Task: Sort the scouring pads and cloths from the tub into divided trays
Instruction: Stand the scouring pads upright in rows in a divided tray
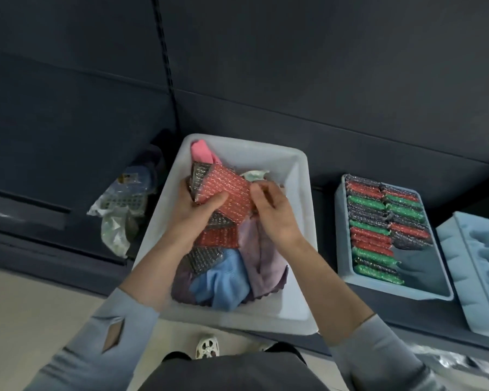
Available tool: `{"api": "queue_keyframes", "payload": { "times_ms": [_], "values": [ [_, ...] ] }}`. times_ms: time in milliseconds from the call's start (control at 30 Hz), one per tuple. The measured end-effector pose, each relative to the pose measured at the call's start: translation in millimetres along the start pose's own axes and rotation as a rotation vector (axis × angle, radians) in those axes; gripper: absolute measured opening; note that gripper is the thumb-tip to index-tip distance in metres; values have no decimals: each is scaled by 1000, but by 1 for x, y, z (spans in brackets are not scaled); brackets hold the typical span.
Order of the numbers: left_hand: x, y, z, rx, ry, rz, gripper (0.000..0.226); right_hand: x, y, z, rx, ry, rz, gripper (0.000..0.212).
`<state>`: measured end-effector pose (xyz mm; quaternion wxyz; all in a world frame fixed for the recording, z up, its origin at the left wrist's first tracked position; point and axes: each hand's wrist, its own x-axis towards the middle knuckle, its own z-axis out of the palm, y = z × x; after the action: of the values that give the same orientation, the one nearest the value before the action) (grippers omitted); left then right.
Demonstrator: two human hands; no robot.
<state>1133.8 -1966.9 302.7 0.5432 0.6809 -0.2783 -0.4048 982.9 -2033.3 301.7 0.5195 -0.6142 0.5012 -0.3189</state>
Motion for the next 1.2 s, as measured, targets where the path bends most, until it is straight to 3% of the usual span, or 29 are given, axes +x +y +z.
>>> {"api": "queue_keyframes", "payload": {
  "times_ms": [100, 167, 200, 300, 400, 633, 700, 800, 867, 933, 1000, 1133, 1200],
  "values": [
    [-7, 2, -23, 213, 142, 178, 71, -7, 20, 12, -262, -18, 36, 20],
    [-9, 2, -36, 287, 204, 238, 69, -19, 29, 30, -535, -172, 8, 7],
    [-11, 1, -40, 309, 223, 259, 69, -24, 33, 41, -578, -257, 34, 16],
    [-11, -6, -49, 352, 252, 273, 70, -29, 43, 69, -577, -339, 94, 53],
    [-12, -8, -52, 355, 237, 297, 71, -17, 45, 69, -361, -321, 274, 50],
    [-6, -1, -35, 218, 162, 280, 69, -1, 33, -16, -271, -16, 170, 25],
    [-6, 1, -23, 185, 126, 286, 69, 0, 29, -46, -185, 56, 136, 28],
    [-6, 6, 2, 156, 95, 289, 58, -3, 20, -91, -70, 136, 83, 16],
    [-6, 9, 22, 138, 41, 291, 50, -5, 22, -125, 2, 183, 55, 20],
    [-8, 9, 45, 133, -7, 274, 62, -6, 31, -159, -7, 251, 54, 34],
    [-12, 8, 71, 112, -44, 214, 68, -10, 39, -193, 17, 318, 43, 30],
    [-23, 8, 130, 55, -89, 124, 51, -20, 51, -261, -2, 425, 36, 13],
    [-29, 10, 159, 42, -103, 115, 44, -23, 58, -295, -128, 448, -5, 5]
  ]
}}
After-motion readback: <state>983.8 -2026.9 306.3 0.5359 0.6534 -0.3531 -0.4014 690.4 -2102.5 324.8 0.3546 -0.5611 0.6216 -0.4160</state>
